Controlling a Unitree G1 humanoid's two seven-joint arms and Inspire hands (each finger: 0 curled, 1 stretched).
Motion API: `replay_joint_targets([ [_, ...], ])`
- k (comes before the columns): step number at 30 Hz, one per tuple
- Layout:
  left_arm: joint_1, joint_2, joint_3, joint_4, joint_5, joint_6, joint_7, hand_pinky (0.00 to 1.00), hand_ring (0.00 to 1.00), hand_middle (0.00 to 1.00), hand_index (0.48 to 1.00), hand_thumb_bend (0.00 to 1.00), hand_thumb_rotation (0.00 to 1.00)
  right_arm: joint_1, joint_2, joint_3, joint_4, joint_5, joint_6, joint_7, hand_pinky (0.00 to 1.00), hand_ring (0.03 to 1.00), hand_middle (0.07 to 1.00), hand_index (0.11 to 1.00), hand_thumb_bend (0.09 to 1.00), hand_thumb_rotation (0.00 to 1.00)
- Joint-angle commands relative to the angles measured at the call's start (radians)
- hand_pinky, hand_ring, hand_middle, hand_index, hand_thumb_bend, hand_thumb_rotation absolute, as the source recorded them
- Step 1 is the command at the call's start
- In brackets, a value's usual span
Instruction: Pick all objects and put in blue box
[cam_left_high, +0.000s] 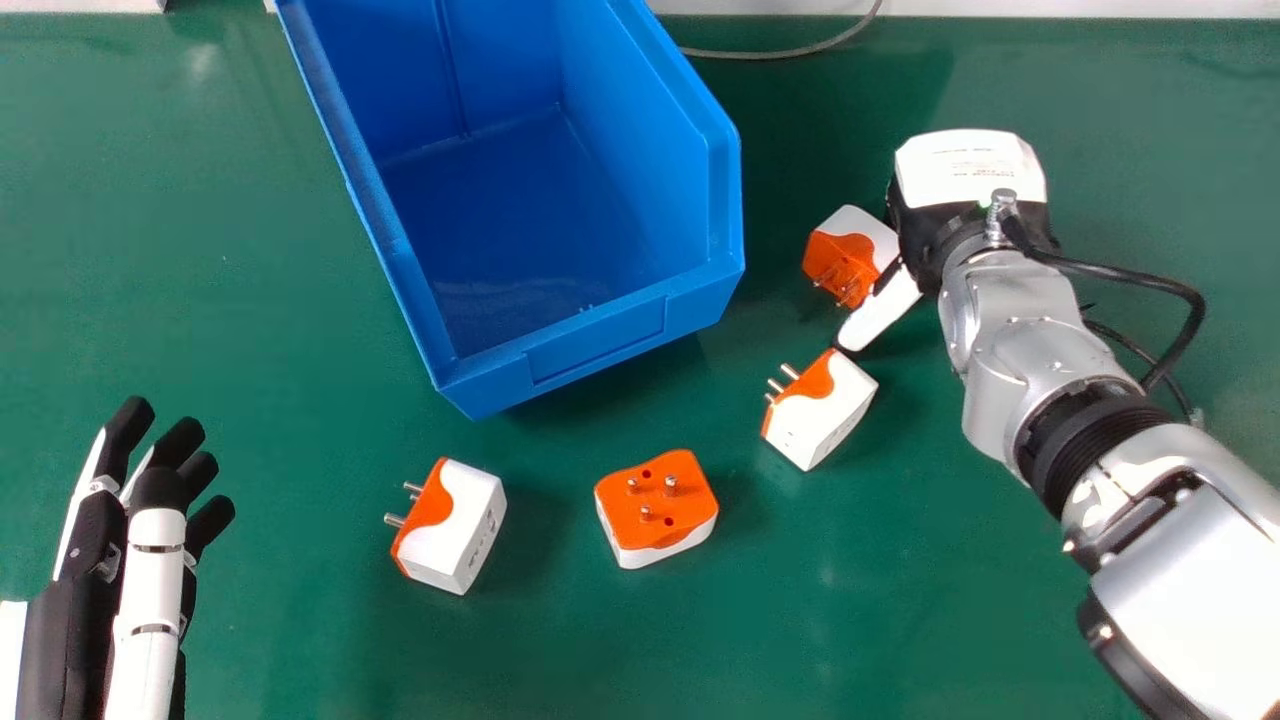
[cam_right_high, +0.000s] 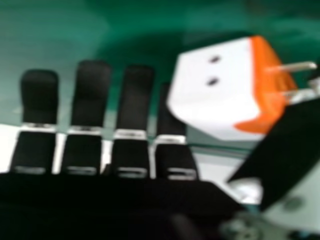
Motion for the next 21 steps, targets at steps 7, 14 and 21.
replay_joint_targets([
  [7,0.018,-0.006,-0.003,-0.020,0.011,-0.011,0.010,0.88,0.90,0.89,0.921,0.45,0.76,-0.060,0.003,0.000,0.012,-0.012,0.024,-0.001,0.27,0.380,0.463,0.603,0.935,0.44],
  [14,0.023,-0.008,-0.006,-0.027,0.008,-0.010,0.009,0.87,0.89,0.89,0.921,0.46,0.76,-0.068,0.014,-0.012,0.013,0.002,0.034,0.006,0.22,0.318,0.410,0.637,0.932,0.45],
  [21,0.020,-0.005,-0.001,-0.009,0.000,-0.029,0.002,0.88,0.90,0.89,0.924,0.46,0.77,-0.083,0.035,0.034,0.041,-0.035,0.066,0.039,0.22,0.308,0.398,0.615,0.918,0.47],
])
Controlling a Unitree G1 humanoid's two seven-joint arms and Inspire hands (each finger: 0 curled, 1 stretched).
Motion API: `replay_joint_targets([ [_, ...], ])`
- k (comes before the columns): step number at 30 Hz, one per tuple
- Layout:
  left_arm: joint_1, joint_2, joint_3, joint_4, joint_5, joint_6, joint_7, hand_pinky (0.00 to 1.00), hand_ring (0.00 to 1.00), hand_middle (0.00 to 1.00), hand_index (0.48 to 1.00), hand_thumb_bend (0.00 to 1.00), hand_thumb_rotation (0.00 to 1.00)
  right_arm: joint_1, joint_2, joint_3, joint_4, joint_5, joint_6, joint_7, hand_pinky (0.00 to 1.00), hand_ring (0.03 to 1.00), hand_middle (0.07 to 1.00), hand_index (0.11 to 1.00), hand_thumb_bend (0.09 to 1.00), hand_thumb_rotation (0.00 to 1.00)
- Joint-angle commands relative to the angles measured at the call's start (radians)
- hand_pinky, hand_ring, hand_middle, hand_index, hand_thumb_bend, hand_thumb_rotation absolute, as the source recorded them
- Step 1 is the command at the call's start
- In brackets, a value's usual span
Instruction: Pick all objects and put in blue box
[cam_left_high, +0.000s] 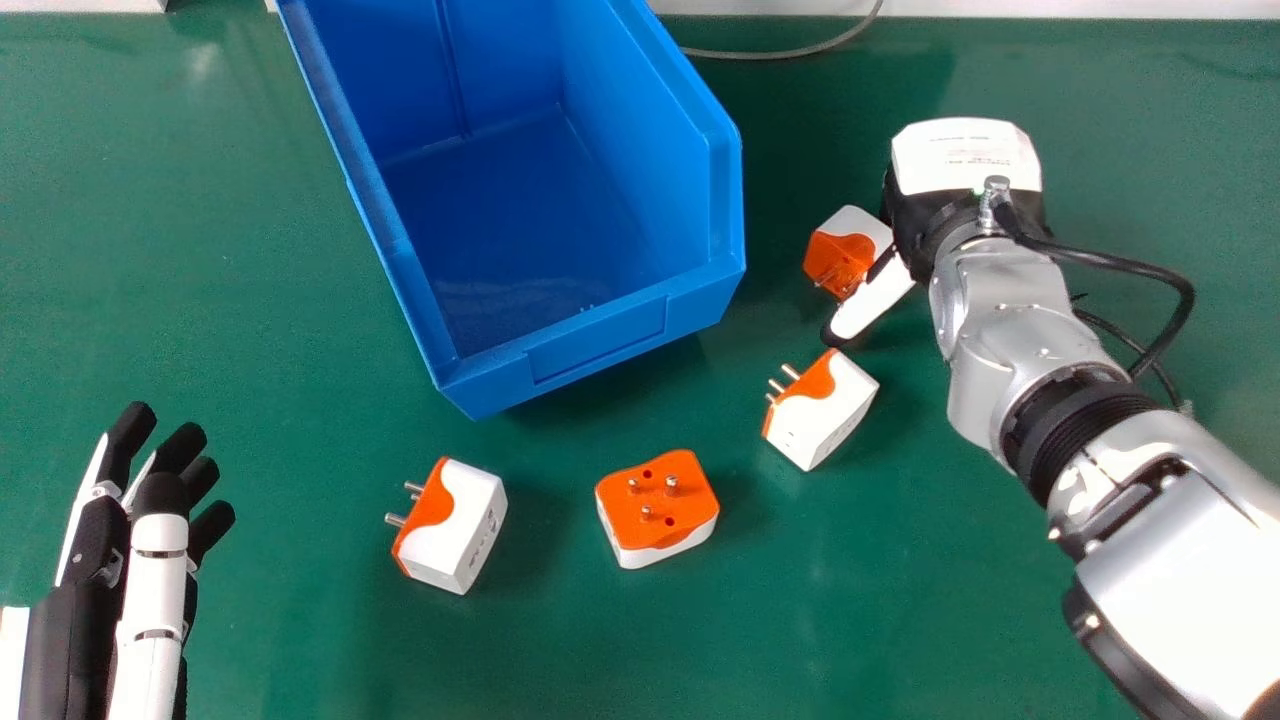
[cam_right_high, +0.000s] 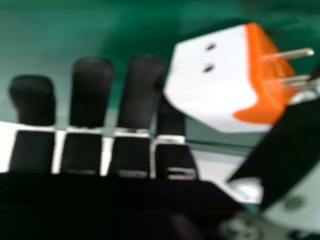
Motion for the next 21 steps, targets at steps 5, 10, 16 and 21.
replay_joint_targets([
  [5,0.010,-0.003,0.004,-0.011,-0.007,-0.021,0.000,0.88,0.89,0.89,0.922,0.46,0.77,-0.042,0.011,-0.012,0.002,-0.002,0.029,-0.024,0.17,0.252,0.344,0.627,0.895,0.47],
  [10,0.009,-0.001,0.007,-0.013,-0.011,-0.015,-0.001,0.88,0.89,0.89,0.921,0.47,0.76,-0.037,0.014,-0.017,-0.001,0.009,0.031,-0.029,0.21,0.295,0.386,0.650,0.871,0.50],
  [16,0.005,0.002,0.011,-0.016,-0.008,-0.009,0.003,0.88,0.89,0.89,0.917,0.46,0.76,-0.034,0.013,0.006,0.003,-0.011,0.039,-0.034,0.17,0.239,0.328,0.593,0.852,0.51],
  [21,0.004,0.003,0.008,-0.031,-0.011,0.007,0.005,0.87,0.89,0.89,0.913,0.46,0.75,-0.036,0.016,-0.007,0.000,0.004,0.041,-0.054,0.16,0.228,0.317,0.595,0.824,0.54],
])
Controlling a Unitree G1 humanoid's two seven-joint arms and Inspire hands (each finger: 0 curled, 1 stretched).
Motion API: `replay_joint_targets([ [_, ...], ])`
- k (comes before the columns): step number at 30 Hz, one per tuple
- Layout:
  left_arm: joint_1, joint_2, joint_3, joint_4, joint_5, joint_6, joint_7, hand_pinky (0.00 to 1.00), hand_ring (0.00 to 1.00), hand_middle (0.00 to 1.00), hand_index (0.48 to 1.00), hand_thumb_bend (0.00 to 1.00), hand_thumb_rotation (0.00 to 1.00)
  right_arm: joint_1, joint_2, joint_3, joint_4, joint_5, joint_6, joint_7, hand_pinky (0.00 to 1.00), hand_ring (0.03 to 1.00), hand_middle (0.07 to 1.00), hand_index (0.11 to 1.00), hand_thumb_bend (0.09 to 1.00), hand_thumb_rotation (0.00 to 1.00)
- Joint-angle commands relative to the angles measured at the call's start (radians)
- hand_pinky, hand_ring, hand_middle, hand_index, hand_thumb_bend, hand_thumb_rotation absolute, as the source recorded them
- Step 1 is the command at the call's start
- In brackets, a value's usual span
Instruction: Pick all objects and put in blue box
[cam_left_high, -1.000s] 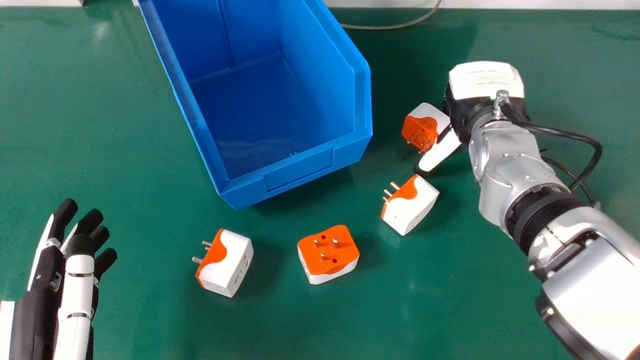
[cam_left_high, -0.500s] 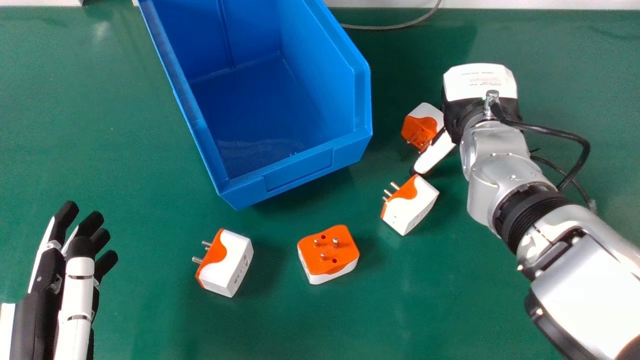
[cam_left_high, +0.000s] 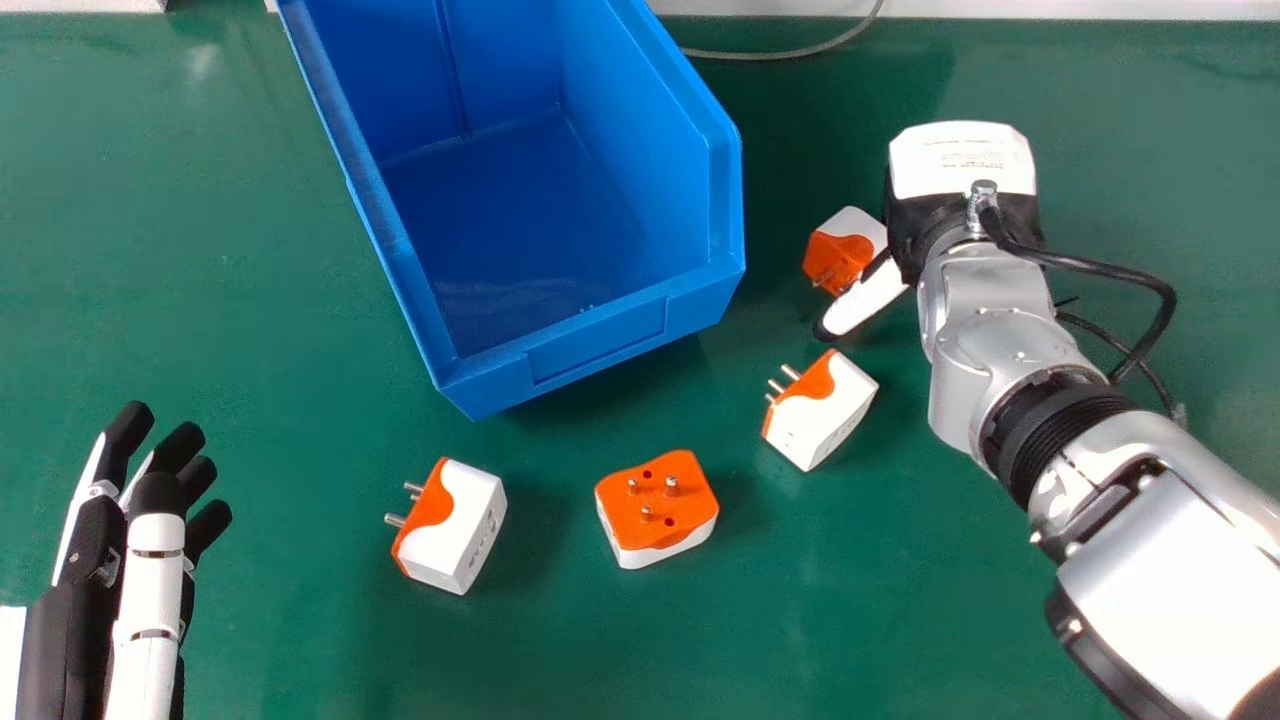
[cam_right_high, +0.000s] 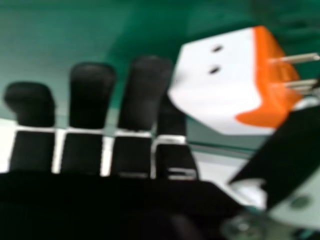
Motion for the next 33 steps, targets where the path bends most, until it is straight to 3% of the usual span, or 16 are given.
replay_joint_targets([
  [1,0.008,0.002,0.004,-0.030,-0.008,0.006,0.007,0.87,0.89,0.89,0.914,0.46,0.75,-0.035,0.001,-0.016,-0.007,0.004,0.008,-0.025,0.15,0.223,0.312,0.576,0.821,0.54],
  [5,0.007,0.002,0.004,-0.036,-0.009,0.015,0.009,0.87,0.89,0.89,0.912,0.46,0.75,-0.035,0.003,-0.017,-0.005,-0.002,0.013,-0.043,0.13,0.201,0.289,0.540,0.797,0.52],
  [8,0.003,0.003,0.004,-0.036,-0.012,0.019,0.011,0.87,0.89,0.89,0.912,0.47,0.75,-0.040,0.014,-0.064,-0.011,0.037,0.033,-0.057,0.12,0.185,0.272,0.535,0.787,0.52],
  [10,-0.001,0.004,0.004,-0.027,-0.014,0.010,0.005,0.87,0.89,0.88,0.911,0.47,0.74,-0.043,0.013,-0.051,-0.006,0.023,0.030,-0.040,0.11,0.177,0.265,0.549,0.787,0.51],
  [13,-0.005,0.004,0.008,-0.016,-0.007,-0.002,0.004,0.87,0.89,0.88,0.912,0.47,0.74,-0.044,0.018,-0.066,-0.006,0.039,0.041,-0.050,0.13,0.202,0.295,0.569,0.783,0.51],
  [19,-0.001,0.003,0.011,-0.016,-0.017,0.001,-0.002,0.86,0.89,0.88,0.910,0.45,0.74,-0.038,0.025,-0.086,-0.013,0.050,0.062,-0.072,0.12,0.188,0.273,0.503,0.769,0.52],
  [24,0.001,0.004,0.014,-0.016,-0.022,0.006,-0.004,0.86,0.89,0.88,0.911,0.45,0.73,-0.016,0.023,-0.129,-0.028,0.082,0.027,-0.134,0.11,0.178,0.266,0.504,0.714,0.50],
  [25,0.003,0.005,0.014,-0.019,-0.023,0.009,-0.005,0.86,0.89,0.88,0.912,0.45,0.73,-0.014,0.014,-0.079,-0.022,0.036,0.008,-0.122,0.11,0.176,0.264,0.501,0.673,0.43],
  [27,0.004,0.007,0.016,-0.015,-0.029,0.003,-0.013,0.86,0.89,0.88,0.912,0.45,0.73,-0.007,0.013,-0.069,-0.019,0.028,-0.001,-0.150,0.11,0.176,0.264,0.501,0.673,0.43],
  [29,0.000,0.010,0.020,-0.003,-0.033,-0.006,-0.019,0.87,0.89,0.88,0.913,0.46,0.73,-0.004,0.010,-0.054,-0.014,0.013,-0.009,-0.163,0.12,0.188,0.302,0.497,0.618,0.29],
  [30,0.000,0.012,0.021,-0.001,-0.035,-0.006,-0.021,0.87,0.89,0.88,0.913,0.46,0.73,0.001,0.007,-0.059,-0.016,0.018,-0.024,-0.180,0.12,0.188,0.302,0.497,0.618,0.29],
  [33,0.002,0.011,0.022,-0.004,-0.032,-0.003,-0.017,0.87,0.89,0.89,0.915,0.46,0.73,0.008,0.003,-0.051,-0.014,0.012,-0.040,-0.217,0.14,0.212,0.363,0.493,0.586,0.19],
])
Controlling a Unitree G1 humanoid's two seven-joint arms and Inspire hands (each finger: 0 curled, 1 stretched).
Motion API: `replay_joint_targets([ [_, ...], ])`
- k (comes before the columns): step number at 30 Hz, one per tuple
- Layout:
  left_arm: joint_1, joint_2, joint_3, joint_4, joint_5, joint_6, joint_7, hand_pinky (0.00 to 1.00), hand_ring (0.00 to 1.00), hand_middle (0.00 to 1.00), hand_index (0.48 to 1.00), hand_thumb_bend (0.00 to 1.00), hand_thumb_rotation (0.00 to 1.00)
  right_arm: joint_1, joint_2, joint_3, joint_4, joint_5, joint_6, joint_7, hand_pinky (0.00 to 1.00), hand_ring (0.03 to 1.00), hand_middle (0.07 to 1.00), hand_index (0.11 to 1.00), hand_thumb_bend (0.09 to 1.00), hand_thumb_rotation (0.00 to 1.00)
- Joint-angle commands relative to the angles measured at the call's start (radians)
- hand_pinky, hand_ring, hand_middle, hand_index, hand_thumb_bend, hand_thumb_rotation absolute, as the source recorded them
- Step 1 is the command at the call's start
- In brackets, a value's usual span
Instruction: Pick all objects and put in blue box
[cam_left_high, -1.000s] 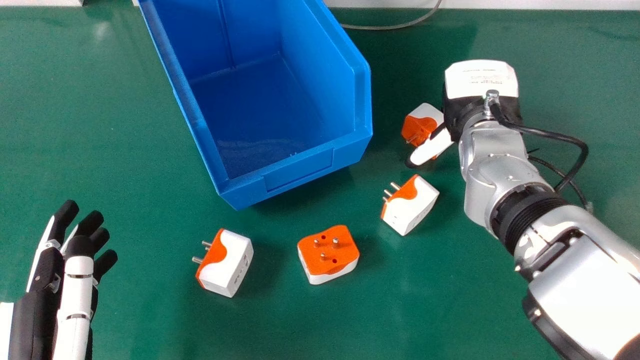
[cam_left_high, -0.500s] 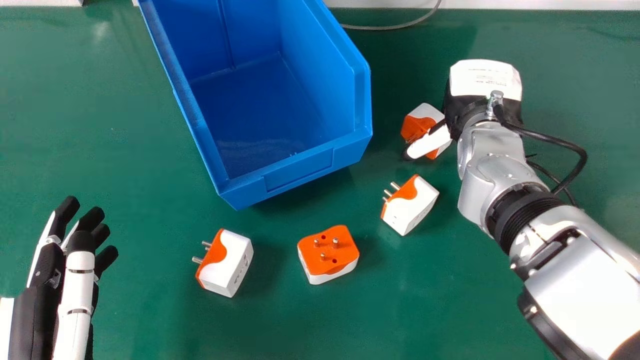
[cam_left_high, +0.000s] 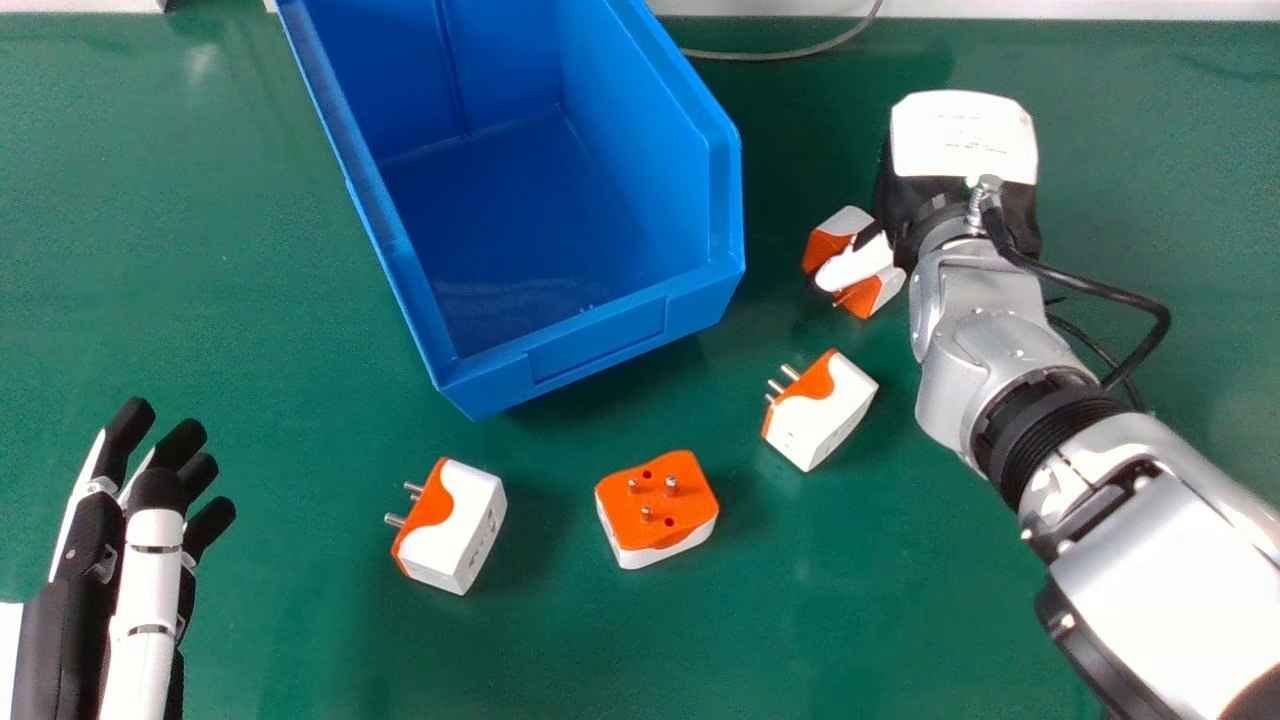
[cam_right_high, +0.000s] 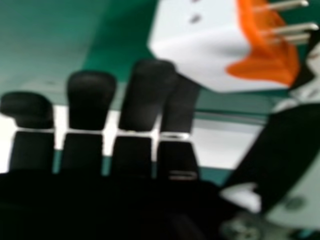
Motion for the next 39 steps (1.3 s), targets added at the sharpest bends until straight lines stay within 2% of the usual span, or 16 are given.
replay_joint_targets([
  [1,0.011,0.005,0.010,-0.012,0.000,-0.018,-0.001,0.87,0.89,0.89,0.915,0.46,0.73,0.001,-0.015,-0.006,-0.011,-0.005,-0.015,-0.040,0.14,0.212,0.363,0.493,0.586,0.19],
  [3,0.012,0.004,0.009,-0.013,-0.002,-0.020,-0.003,0.88,0.89,0.89,0.912,0.47,0.73,-0.006,-0.009,-0.013,-0.005,0.004,-0.002,-0.031,0.15,0.227,0.402,0.491,0.565,0.12],
  [6,0.014,0.005,0.008,-0.015,-0.002,-0.019,-0.003,0.88,0.89,0.89,0.912,0.47,0.73,-0.004,-0.007,-0.041,-0.007,0.027,-0.010,-0.049,0.15,0.227,0.415,0.490,0.558,0.10],
  [7,0.014,0.004,0.008,-0.017,0.001,-0.017,-0.001,0.88,0.89,0.89,0.913,0.46,0.73,-0.006,-0.012,-0.001,0.001,-0.012,-0.008,-0.034,0.16,0.236,0.427,0.489,0.552,0.08],
  [9,0.018,0.004,0.007,-0.025,0.001,-0.010,0.001,0.88,0.89,0.89,0.912,0.46,0.73,-0.001,-0.014,-0.011,-0.004,-0.003,-0.017,-0.045,0.17,0.270,0.445,0.489,0.545,0.06],
  [11,0.021,0.004,0.005,-0.029,-0.005,-0.006,-0.001,0.88,0.89,0.89,0.911,0.46,0.73,-0.003,-0.015,0.001,-0.001,-0.013,-0.012,-0.028,0.17,0.317,0.471,0.488,0.535,0.04],
  [12,0.021,0.004,0.004,-0.030,-0.005,-0.006,-0.001,0.88,0.89,0.89,0.911,0.46,0.73,-0.003,-0.016,0.004,-0.001,-0.015,-0.014,-0.027,0.17,0.317,0.471,0.488,0.535,0.04],
  [14,0.022,0.002,0.003,-0.033,0.003,-0.006,0.004,0.88,0.89,0.89,0.912,0.46,0.73,-0.004,-0.013,-0.027,-0.007,0.016,-0.011,-0.038,0.17,0.334,0.480,0.488,0.531,0.03],
  [16,0.020,0.003,0.004,-0.029,0.008,-0.010,0.005,0.88,0.89,0.89,0.913,0.46,0.73,-0.006,-0.018,-0.005,-0.004,-0.006,-0.013,-0.026,0.17,0.348,0.486,0.488,0.528,0.02],
  [19,0.018,0.003,0.004,-0.022,-0.001,-0.014,0.000,0.88,0.89,0.89,0.912,0.45,0.73,-0.003,-0.026,0.008,-0.008,-0.018,-0.022,-0.035,0.17,0.370,0.496,0.488,0.524,0.02],
  [21,0.020,0.002,0.003,-0.027,-0.003,-0.010,0.002,0.88,0.89,0.89,0.912,0.45,0.73,0.001,-0.022,-0.033,-0.016,0.022,-0.028,-0.061,0.18,0.378,0.501,0.487,0.523,0.01],
  [26,0.021,0.000,0.002,-0.031,0.009,-0.005,0.012,0.88,0.89,0.89,0.914,0.44,0.72,-0.006,-0.022,-0.026,-0.009,0.010,-0.022,-0.042,0.19,0.392,0.508,0.487,0.520,0.01],
  [30,0.014,0.006,0.003,-0.014,0.001,-0.023,0.001,0.87,0.89,0.89,0.913,0.44,0.72,-0.006,-0.031,-0.006,-0.009,-0.008,-0.032,-0.041,0.20,0.397,0.512,0.487,0.518,0.00],
  [32,0.014,0.005,0.003,-0.017,0.002,-0.020,0.003,0.87,0.89,0.89,0.914,0.44,0.72,-0.011,-0.042,0.054,0.002,-0.062,-0.034,-0.009,0.19,0.398,0.513,0.487,0.518,0.00],
  [35,0.011,0.004,0.003,-0.023,0.007,-0.012,0.010,0.87,0.89,0.89,0.915,0.44,0.72,-0.005,-0.056,0.052,-0.011,-0.060,-0.054,-0.023,0.20,0.399,0.517,0.488,0.517,0.00],
  [39,0.001,0.006,0.004,-0.014,0.005,-0.015,0.008,0.87,0.89,0.89,0.911,0.44,0.72,0.000,-0.068,-0.009,-0.032,-0.001,-0.084,-0.036,0.21,0.404,0.522,0.489,0.516,0.00],
])
